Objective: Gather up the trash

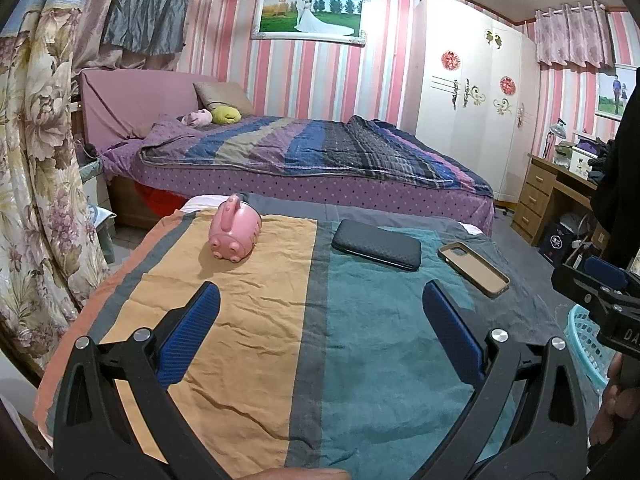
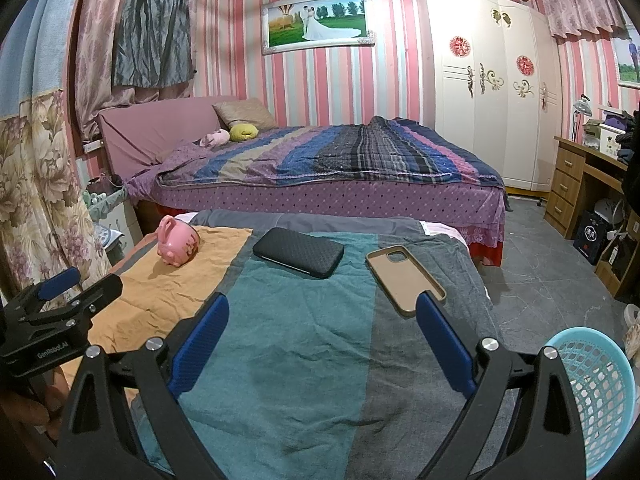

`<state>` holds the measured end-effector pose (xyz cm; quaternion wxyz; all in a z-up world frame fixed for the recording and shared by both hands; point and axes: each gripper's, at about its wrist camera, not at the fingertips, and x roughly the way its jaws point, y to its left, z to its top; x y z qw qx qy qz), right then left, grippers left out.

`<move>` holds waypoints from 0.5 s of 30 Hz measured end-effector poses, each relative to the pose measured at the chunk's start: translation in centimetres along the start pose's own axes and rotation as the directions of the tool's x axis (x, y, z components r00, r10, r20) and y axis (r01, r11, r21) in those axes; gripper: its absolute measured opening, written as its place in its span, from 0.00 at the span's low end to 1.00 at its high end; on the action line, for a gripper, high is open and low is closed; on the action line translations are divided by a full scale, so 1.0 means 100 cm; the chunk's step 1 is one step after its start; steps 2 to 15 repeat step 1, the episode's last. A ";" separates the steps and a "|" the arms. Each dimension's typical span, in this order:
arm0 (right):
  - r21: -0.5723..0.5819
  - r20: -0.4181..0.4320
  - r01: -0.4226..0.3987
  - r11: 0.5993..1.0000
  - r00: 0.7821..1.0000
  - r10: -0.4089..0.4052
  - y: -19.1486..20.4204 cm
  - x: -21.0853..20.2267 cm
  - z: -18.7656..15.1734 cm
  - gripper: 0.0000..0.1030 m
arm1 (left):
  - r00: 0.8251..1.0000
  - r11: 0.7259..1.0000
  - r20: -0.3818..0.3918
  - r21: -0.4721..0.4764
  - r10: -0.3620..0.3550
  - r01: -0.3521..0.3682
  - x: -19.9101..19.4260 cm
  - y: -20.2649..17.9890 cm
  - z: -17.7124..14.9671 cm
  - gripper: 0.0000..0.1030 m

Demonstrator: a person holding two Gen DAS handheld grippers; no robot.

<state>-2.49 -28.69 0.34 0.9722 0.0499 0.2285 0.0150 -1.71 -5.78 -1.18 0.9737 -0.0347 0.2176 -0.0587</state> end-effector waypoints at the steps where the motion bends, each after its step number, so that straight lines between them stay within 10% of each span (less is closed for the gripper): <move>1: 0.000 0.000 0.001 1.000 1.000 -0.001 0.000 0.000 0.000 0.90 | 1.000 1.000 -0.001 -0.003 -0.001 0.001 0.000 0.000 0.000 0.95; 15: 0.000 0.000 0.001 1.000 1.000 -0.001 0.000 0.000 0.000 0.90 | 1.000 1.000 -0.001 -0.003 -0.001 0.001 0.000 0.000 0.000 0.95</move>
